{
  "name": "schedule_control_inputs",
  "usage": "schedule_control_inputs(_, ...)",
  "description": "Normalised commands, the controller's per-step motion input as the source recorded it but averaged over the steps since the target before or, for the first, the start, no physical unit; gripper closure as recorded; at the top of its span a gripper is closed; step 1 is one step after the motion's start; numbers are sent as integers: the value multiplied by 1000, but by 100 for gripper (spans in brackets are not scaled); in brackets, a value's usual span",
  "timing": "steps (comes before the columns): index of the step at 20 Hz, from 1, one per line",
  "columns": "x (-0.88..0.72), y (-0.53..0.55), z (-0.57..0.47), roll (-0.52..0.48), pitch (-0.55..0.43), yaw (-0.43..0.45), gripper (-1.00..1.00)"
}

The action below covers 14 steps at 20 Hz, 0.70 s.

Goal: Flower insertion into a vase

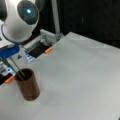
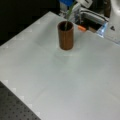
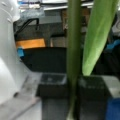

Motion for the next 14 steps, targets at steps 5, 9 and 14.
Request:
schedule_control_inputs(5, 267, -32, -324, -69, 42, -3, 100)
schedule_control_inputs(9, 184, -18, -283, -64, -21, -8, 100)
schedule_control_inputs(14, 135, -2, -262, -74, -79, -19, 100)
